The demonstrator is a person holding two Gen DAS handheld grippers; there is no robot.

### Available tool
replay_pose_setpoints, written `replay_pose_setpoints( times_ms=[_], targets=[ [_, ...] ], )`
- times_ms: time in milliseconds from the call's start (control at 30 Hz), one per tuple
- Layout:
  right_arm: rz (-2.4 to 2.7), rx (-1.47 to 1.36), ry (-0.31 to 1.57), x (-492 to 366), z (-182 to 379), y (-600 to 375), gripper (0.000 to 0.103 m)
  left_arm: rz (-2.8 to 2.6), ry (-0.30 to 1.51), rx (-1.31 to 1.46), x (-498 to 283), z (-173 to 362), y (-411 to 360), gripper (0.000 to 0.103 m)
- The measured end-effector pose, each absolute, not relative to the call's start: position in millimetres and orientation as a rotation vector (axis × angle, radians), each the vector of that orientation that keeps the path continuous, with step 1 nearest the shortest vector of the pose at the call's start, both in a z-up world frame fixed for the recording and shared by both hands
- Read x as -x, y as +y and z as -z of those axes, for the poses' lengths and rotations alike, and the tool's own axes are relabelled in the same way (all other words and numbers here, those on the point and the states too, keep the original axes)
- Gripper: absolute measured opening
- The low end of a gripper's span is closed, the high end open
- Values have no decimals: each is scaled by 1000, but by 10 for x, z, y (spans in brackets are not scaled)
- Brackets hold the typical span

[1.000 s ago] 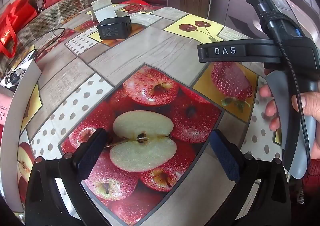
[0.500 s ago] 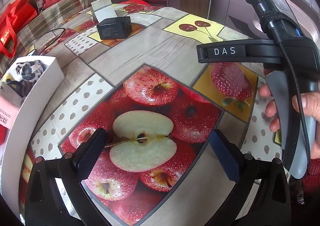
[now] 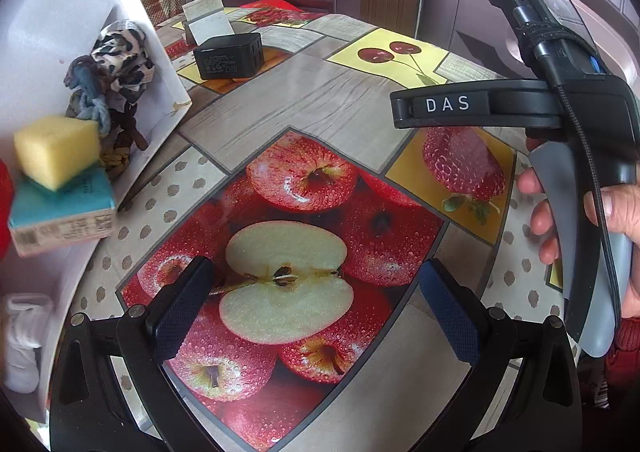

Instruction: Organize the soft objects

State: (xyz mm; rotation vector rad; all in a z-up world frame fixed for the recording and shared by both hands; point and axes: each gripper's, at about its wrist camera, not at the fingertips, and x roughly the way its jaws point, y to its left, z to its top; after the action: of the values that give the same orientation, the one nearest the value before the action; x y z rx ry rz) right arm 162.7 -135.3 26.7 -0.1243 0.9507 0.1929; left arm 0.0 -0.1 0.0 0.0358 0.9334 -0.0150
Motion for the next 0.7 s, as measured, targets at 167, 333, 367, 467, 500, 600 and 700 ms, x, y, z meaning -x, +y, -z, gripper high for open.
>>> replay_pose_setpoints(
  times_ms=[167,333,367,467,500,600,700],
  targets=[
    [-195,127,950,-1626,-265,-1342,103,15,933,-36,0,0,-1,102],
    [-195,128,951,-1626,-264,-1338,103,15,933,-36,0,0,-2,102],
    [-195,128,950,-1626,-264,-1340,103,15,933,-36,1,-1,-3,102],
    [-196,128,950,-1624,-264,-1335,103,15,933,-36,1,0,-2,102],
    [-196,128,950,-1623,-264,-1335,103,15,933,-36,1,0,-3,102],
    [-196,128,950,-1624,-265,-1334,103,15,933,-36,1,0,-3,102],
    [-196,128,950,-1624,-265,-1334,103,15,933,-36,1,0,-4,102]
  ],
)
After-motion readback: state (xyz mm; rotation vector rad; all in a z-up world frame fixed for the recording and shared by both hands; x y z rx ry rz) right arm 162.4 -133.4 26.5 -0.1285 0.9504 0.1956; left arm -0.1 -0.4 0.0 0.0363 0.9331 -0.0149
